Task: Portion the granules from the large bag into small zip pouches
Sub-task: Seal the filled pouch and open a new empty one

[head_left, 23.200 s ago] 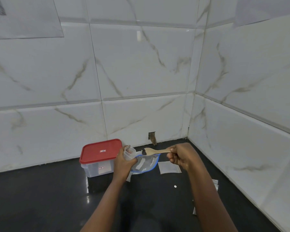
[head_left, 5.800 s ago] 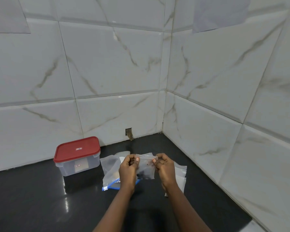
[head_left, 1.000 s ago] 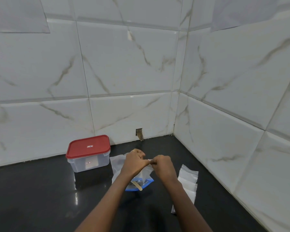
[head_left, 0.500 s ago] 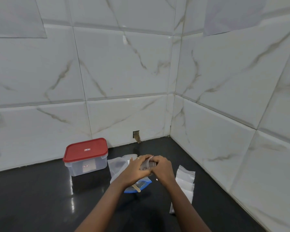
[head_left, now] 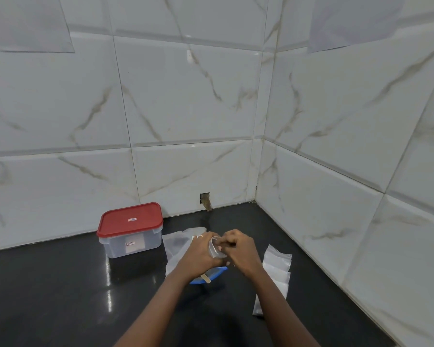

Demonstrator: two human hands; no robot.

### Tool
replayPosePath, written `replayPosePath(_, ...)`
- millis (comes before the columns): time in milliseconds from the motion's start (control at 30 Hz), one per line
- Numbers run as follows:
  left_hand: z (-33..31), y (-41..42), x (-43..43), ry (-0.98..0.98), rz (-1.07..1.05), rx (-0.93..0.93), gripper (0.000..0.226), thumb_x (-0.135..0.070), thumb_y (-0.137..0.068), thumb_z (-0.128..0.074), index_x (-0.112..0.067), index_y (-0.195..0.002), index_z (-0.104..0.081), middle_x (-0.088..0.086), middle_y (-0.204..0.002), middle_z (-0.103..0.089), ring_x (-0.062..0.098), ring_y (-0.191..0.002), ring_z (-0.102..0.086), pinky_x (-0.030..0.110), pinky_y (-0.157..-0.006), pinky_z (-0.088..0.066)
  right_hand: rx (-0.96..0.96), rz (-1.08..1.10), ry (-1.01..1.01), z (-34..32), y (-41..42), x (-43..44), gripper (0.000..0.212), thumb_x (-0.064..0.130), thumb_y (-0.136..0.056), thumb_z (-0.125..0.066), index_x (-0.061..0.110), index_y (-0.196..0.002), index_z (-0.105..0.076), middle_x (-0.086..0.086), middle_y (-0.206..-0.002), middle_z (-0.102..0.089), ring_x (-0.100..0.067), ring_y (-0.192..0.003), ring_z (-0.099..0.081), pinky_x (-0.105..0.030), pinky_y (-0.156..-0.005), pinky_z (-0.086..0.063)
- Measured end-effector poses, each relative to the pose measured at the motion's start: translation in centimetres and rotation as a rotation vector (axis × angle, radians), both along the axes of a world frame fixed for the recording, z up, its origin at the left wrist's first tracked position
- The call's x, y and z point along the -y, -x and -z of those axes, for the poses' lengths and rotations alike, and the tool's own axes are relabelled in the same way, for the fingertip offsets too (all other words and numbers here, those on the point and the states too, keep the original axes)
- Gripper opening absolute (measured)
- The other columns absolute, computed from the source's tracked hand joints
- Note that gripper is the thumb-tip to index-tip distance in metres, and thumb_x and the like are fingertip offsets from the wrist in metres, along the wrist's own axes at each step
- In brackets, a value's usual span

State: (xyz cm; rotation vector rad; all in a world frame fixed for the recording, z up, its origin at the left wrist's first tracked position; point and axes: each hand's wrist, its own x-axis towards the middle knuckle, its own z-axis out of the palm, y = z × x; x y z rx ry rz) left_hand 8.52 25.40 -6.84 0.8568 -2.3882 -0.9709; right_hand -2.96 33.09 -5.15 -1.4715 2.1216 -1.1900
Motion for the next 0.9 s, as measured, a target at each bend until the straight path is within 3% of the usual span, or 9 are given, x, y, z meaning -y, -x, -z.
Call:
replayPosePath(100, 0.2, -0.2, 0.2, 0.006, -0.022, -0.028, 0.051, -0.035, -0.069, -0.079, -0.024, -0.110, -0.052, -0.007, -0.110, -0.054, 0.006, -0.096, -0.052, 0.008, -0.075, -0.035, 0.026, 0.002, 0.047, -0.2, -0.1, 0.0, 0.015, 0.002, -0.085, -0.064, 0.004, -0.097, -0.073, -0.004, -0.098, -0.067, 0.001, -0.075, -0.056, -0.004, -0.067, -0.046)
replayPosePath(233, 0.1, -0.5, 0.3, 0.043, -0.061, -0.023, 0.043, -0.034, -0.071, -0.078, -0.026, -0.104, -0.050, -0.009, -0.105, -0.053, 0.006, -0.092, -0.051, 0.007, -0.072, -0.034, 0.090, 0.076, 0.086, -0.1, -0.4, 0.1, 0.014, 0.004, -0.084, -0.065, 0.017, -0.081, -0.060, 0.009, -0.074, -0.059, -0.003, -0.068, -0.056, -0.009, -0.061, -0.048)
replayPosePath(333, 0.0, -0.7, 0.2, 0.048, -0.055, -0.012, 0.043, -0.032, -0.070, -0.078, -0.027, -0.102, -0.049, -0.011, -0.102, -0.051, 0.004, -0.088, -0.049, 0.007, -0.069, -0.032, 0.105, 0.106, 0.073, 0.1, -0.7, 0.5, 0.008, 0.010, -0.084, -0.066, 0.014, -0.091, -0.064, 0.003, -0.078, -0.060, -0.002, -0.065, -0.053, -0.006, -0.059, -0.045)
replayPosePath(433, 0.4, -0.9, 0.3, 0.062, -0.051, 0.001, 0.043, -0.032, -0.070, -0.077, -0.026, -0.103, -0.050, -0.009, -0.103, -0.051, 0.006, -0.091, -0.048, 0.009, -0.071, -0.032, -0.017, 0.118, 0.031, 0.3, -0.9, 0.8, 0.014, 0.016, -0.086, -0.067, 0.008, -0.096, -0.072, -0.004, -0.087, -0.070, -0.001, -0.064, -0.054, -0.005, -0.060, -0.044)
replayPosePath(600, 0.6, -1.2, 0.5, 0.067, -0.082, 0.009, 0.040, -0.027, -0.072, -0.076, -0.028, -0.101, -0.048, -0.008, -0.103, -0.052, 0.009, -0.094, -0.047, 0.018, -0.075, -0.034, -0.217, 0.118, 0.054, 0.7, -1.5, 0.9, 0.014, 0.018, -0.087, -0.063, 0.007, -0.089, -0.071, -0.005, -0.085, -0.070, -0.015, -0.076, -0.064, -0.031, -0.075, -0.056)
replayPosePath(667, 0.3, -1.4, 0.7, 0.060, -0.086, -0.017, 0.038, -0.022, -0.072, -0.076, -0.025, -0.099, -0.050, -0.007, -0.100, -0.053, 0.009, -0.092, -0.049, 0.013, -0.071, -0.034, -0.185, 0.086, 0.067, 0.8, -1.6, 1.1, 0.012, 0.015, -0.086, -0.063, 0.006, -0.091, -0.070, -0.003, -0.084, -0.069, -0.015, -0.077, -0.063, -0.033, -0.076, -0.056)
replayPosePath(733, 0.0, -1.7, 1.0, 0.067, -0.096, -0.020, 0.036, -0.020, -0.073, -0.075, -0.023, -0.100, -0.051, -0.006, -0.101, -0.054, 0.008, -0.092, -0.049, 0.009, -0.070, -0.033, -0.091, 0.054, 0.077, 0.7, -1.6, 1.2, 0.014, 0.017, -0.087, -0.064, 0.005, -0.093, -0.070, 0.002, -0.081, -0.064, -0.007, -0.071, -0.059, -0.025, -0.076, -0.055)
replayPosePath(833, 0.3, -2.6, 2.1, 0.106, -0.195, 0.003, 0.043, -0.024, -0.075, -0.074, -0.019, -0.112, -0.053, 0.001, -0.113, -0.057, 0.011, -0.098, -0.050, 0.019, -0.085, -0.040, 0.049, 0.093, -0.016, 1.2, -1.7, 1.3, 0.022, 0.025, -0.092, -0.059, 0.005, -0.099, -0.068, -0.003, -0.089, -0.068, -0.005, -0.072, -0.056, -0.016, -0.072, -0.048)
replayPosePath(900, 1.0, -3.2, 3.2, 0.123, -0.315, 0.019, 0.051, -0.028, -0.075, -0.074, -0.019, -0.119, -0.051, 0.002, -0.120, -0.056, 0.016, -0.106, -0.051, 0.033, -0.098, -0.041, 0.016, 0.118, -0.206, 2.7, -1.5, 1.4, 0.023, 0.023, -0.094, -0.056, 0.007, -0.105, -0.067, -0.007, -0.101, -0.069, -0.010, -0.082, -0.061, -0.017, -0.077, -0.049)
